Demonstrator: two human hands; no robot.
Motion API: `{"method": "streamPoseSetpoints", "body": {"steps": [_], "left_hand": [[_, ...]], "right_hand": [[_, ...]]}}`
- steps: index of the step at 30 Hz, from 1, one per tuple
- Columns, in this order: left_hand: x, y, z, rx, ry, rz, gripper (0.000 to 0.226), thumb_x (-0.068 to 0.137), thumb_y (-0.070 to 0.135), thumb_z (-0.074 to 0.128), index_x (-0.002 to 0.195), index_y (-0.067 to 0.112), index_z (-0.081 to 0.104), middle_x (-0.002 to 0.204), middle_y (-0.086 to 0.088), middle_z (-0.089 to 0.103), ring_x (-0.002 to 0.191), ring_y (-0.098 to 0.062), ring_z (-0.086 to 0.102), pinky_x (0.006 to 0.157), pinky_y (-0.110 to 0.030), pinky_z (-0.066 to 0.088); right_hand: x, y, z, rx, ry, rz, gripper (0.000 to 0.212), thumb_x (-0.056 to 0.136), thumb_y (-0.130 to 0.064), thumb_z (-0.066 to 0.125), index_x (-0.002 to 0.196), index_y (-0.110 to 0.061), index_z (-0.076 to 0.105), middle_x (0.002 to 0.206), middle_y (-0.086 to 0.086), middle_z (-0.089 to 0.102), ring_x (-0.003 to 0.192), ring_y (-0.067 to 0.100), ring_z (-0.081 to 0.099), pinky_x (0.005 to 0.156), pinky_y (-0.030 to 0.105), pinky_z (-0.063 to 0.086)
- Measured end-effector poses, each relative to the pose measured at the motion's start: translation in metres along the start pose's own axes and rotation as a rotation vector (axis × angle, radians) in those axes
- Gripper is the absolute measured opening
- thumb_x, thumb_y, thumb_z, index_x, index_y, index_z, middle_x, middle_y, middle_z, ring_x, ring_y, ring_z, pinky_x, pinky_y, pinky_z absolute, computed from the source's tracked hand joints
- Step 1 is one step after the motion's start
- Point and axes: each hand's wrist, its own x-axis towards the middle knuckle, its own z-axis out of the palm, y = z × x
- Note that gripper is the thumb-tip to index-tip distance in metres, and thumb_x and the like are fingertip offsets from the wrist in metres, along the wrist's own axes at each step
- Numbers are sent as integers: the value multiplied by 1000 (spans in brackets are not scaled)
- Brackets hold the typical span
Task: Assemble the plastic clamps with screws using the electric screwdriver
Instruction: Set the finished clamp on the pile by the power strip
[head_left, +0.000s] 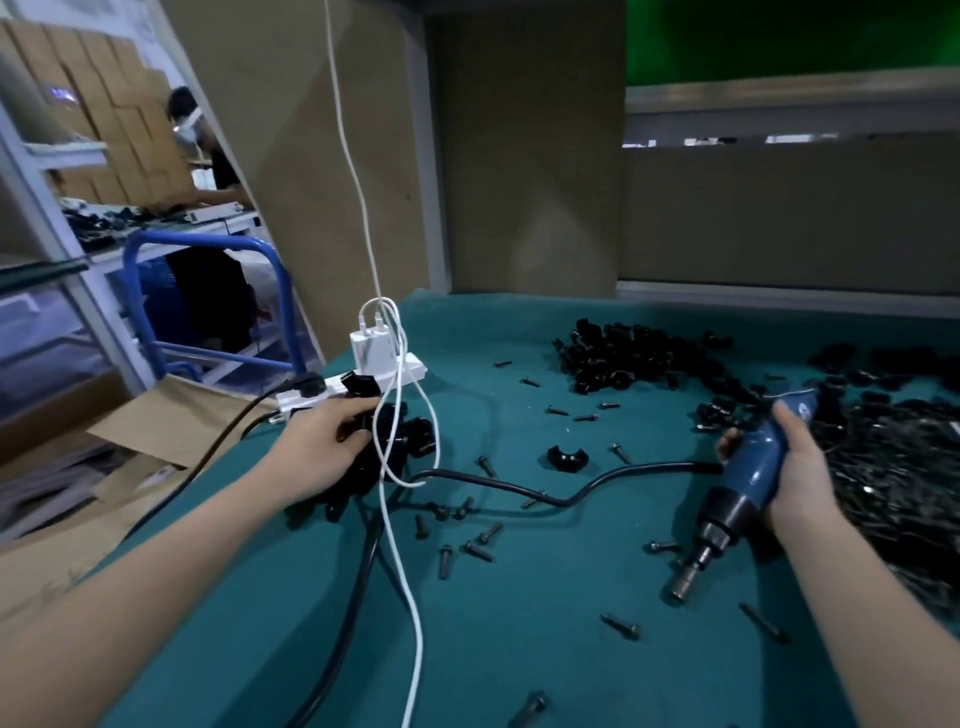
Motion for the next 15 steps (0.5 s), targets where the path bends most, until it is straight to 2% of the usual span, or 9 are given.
{"method": "streamPoseSetpoints", "body": {"steps": [2,4,6,8,9,11,13,15], "left_hand": [[2,9,-2,-10,93,-67,39,92,6,59,128,22,62,122,-5,66,112,-26,58,92,-29,41],[3,25,-6,-57,343,-69,41,90,0,60,130,9,59,125,-17,61,117,-35,54,101,-39,38],[0,55,-10,-84,576,59,44,87,-5,60,130,3,54,130,-21,52,124,-35,45,110,-35,29],[4,89,-7,-108,663,231,42,87,-5,59,128,2,53,130,-19,49,125,-32,42,110,-34,29],[9,107,0,-130,636,314,40,87,-3,58,126,3,53,128,-15,50,124,-29,44,107,-35,33],[27,144,21,-168,450,422,36,89,4,55,125,8,55,124,-6,54,118,-23,48,103,-29,34],[52,177,52,-133,181,438,36,93,10,55,128,14,54,127,-3,56,120,-21,48,102,-24,32],[82,202,90,-48,-37,421,39,95,15,53,134,17,49,133,-5,51,124,-23,45,104,-28,32]], "right_hand": [[0,-1,1,-17,1,6,40,88,-40,65,118,-22,47,86,1,59,64,16,60,58,27,53],[0,-3,1,-31,15,16,41,87,-39,66,120,-21,48,89,2,59,67,18,60,61,30,52],[0,-2,1,-36,32,11,37,88,-38,65,117,-21,49,88,3,59,66,19,60,59,29,52],[1,-1,2,-21,50,-5,31,89,-35,66,112,-20,51,85,4,60,61,18,62,54,27,53],[0,0,2,-9,60,-16,28,89,-32,66,110,-20,52,84,5,62,58,18,63,53,27,54],[0,1,3,36,80,-46,26,88,-25,68,109,-16,55,84,8,65,56,18,66,52,28,56],[0,2,5,36,121,-77,33,86,-21,71,115,-13,57,84,9,69,59,20,68,53,28,55],[1,4,5,-95,189,-97,40,84,-24,73,119,-12,58,87,5,70,64,19,67,53,24,52]]}}
